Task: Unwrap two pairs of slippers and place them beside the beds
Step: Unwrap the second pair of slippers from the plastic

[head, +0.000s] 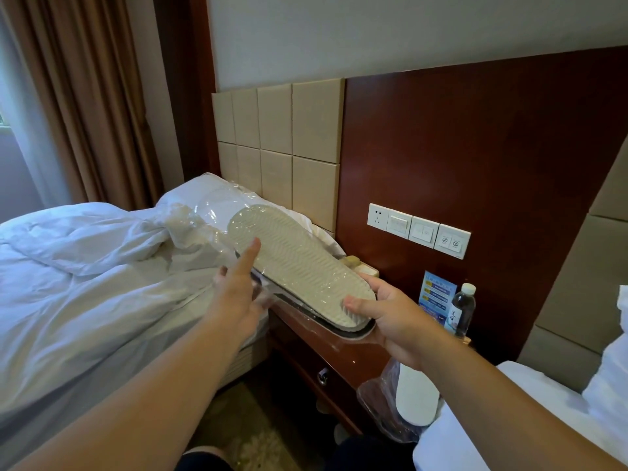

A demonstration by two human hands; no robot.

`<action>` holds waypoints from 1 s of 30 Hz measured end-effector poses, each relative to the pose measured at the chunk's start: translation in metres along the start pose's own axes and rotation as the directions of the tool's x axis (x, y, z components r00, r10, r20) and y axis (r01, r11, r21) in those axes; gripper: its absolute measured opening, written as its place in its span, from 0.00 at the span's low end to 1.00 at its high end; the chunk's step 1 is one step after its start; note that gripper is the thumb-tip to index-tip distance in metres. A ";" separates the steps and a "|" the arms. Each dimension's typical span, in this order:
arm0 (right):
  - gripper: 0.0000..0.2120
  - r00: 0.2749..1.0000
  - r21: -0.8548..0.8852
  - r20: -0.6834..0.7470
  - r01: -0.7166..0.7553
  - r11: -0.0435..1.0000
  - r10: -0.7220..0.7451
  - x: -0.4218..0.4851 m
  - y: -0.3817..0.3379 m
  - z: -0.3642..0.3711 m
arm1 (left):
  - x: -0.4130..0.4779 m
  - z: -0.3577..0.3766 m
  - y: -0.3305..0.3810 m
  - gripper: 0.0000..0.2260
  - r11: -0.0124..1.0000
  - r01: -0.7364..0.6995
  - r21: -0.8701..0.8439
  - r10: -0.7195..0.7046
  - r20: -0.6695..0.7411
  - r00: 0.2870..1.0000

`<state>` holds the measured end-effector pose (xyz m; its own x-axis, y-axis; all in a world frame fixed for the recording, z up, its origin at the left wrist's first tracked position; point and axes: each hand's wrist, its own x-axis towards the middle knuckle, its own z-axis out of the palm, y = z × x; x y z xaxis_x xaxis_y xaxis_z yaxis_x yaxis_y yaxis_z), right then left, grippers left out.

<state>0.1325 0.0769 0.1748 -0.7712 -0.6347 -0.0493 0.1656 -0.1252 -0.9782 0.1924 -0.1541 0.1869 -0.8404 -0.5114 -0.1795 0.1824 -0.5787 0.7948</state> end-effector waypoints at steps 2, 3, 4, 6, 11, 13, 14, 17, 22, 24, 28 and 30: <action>0.24 1.000 0.026 -0.021 0.009 1.000 -0.009 0.001 0.001 0.003 | -0.001 0.001 -0.018 0.42 0.997 0.073 0.036 -0.074 0.043 0.996; 0.24 1.000 0.028 -0.027 0.011 1.000 -0.010 0.002 0.002 0.004 | -0.001 0.002 -0.026 0.39 0.995 0.091 0.035 -0.093 0.062 0.994; 0.25 1.000 0.024 -0.028 0.011 1.000 -0.010 0.002 0.003 0.004 | 0.000 0.003 -0.032 0.36 0.994 0.104 0.023 -0.105 0.071 0.992; 0.24 1.000 0.002 -0.017 0.008 1.000 -0.008 0.000 0.005 0.004 | 0.004 0.003 -0.033 0.33 0.995 0.098 0.005 -0.098 0.061 0.993; 0.22 1.000 -0.035 -0.001 0.008 0.999 -0.008 -0.004 0.006 -0.004 | 0.015 -0.005 -0.020 0.24 1.000 -0.011 -0.016 0.011 -0.017 1.000; 0.22 1.000 -0.038 -0.005 0.006 0.999 -0.006 -0.003 0.005 -0.005 | 0.012 -0.005 -0.019 0.25 1.000 0.012 -0.017 -0.012 0.006 1.000; 0.22 1.000 -0.038 -0.005 0.006 0.999 -0.006 -0.002 0.005 -0.004 | 0.010 -0.005 -0.021 0.27 0.999 0.033 -0.008 -0.033 0.030 0.999; 0.22 1.000 -0.037 -0.011 0.012 0.999 -0.013 0.000 0.006 0.000 | 0.004 -0.001 -0.029 0.36 0.995 0.095 0.030 -0.097 0.102 0.990; 0.23 1.000 -0.038 0.008 -0.007 0.999 0.007 0.001 0.012 0.004 | 0.005 0.001 -0.037 0.34 0.994 0.100 0.043 -0.103 0.086 0.991; 0.24 0.999 -0.053 0.028 -0.024 0.998 0.025 -0.002 0.012 0.003 | 0.011 -0.004 -0.031 0.33 0.998 0.065 0.026 -0.066 0.029 0.997; 0.25 0.996 -0.098 0.046 -0.073 0.992 0.078 -0.005 0.010 -0.003 | 0.019 -0.014 -0.019 0.24 0.997 0.051 -0.053 -0.050 0.024 0.998; 0.21 0.995 -0.128 0.028 -0.092 0.988 0.096 -0.005 0.008 -0.002 | 0.016 -0.013 -0.020 0.26 0.998 0.056 -0.024 -0.055 0.055 0.997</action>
<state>0.1365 0.0806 0.1669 -0.7340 -0.6652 -0.1372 0.1558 0.0318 -0.9873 0.1814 -0.1588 0.1606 -0.8761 -0.4429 -0.1904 0.1469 -0.6214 0.7696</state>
